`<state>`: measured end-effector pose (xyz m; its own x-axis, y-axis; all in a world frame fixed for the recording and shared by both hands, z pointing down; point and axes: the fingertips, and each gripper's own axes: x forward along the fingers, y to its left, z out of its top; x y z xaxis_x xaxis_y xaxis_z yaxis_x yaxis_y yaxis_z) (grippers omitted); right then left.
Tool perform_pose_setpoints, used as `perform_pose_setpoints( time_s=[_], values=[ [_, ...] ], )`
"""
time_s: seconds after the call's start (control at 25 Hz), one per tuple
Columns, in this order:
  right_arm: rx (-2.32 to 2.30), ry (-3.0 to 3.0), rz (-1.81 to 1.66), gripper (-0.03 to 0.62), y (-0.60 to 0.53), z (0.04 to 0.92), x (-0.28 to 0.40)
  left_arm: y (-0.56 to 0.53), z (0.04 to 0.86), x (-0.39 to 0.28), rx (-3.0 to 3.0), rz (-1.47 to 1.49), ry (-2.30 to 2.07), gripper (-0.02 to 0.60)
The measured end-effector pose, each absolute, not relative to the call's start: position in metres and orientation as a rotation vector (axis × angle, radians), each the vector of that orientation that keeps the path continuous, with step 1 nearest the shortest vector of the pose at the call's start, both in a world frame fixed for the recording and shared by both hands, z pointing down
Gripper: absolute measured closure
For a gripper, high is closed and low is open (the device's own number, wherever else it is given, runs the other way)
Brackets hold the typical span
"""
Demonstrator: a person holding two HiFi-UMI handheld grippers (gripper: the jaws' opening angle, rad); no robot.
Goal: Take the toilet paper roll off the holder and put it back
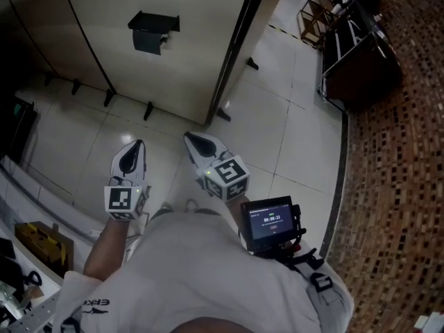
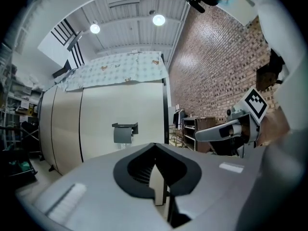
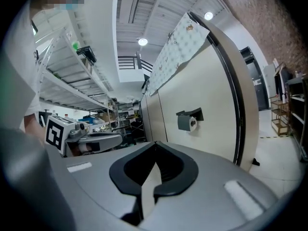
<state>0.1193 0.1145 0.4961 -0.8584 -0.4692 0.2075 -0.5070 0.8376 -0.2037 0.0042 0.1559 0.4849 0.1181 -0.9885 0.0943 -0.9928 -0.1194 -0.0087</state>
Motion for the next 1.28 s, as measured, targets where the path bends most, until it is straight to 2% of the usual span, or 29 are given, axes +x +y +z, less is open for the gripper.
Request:
perform_pose_setpoints(
  time_s=[0.36, 1.28],
  values=[
    [0.771, -2.814, 0.318, 0.589, 0.142, 0.494, 0.097, 0.175, 0.490, -0.006, 2.327, 0.120, -1.976, 0.580],
    [0.839, -2.801, 0.344, 0.589, 0.141, 0.498, 0.092, 0.177, 0.495, -0.006, 2.351, 0.119, -1.932, 0.578]
  ],
)
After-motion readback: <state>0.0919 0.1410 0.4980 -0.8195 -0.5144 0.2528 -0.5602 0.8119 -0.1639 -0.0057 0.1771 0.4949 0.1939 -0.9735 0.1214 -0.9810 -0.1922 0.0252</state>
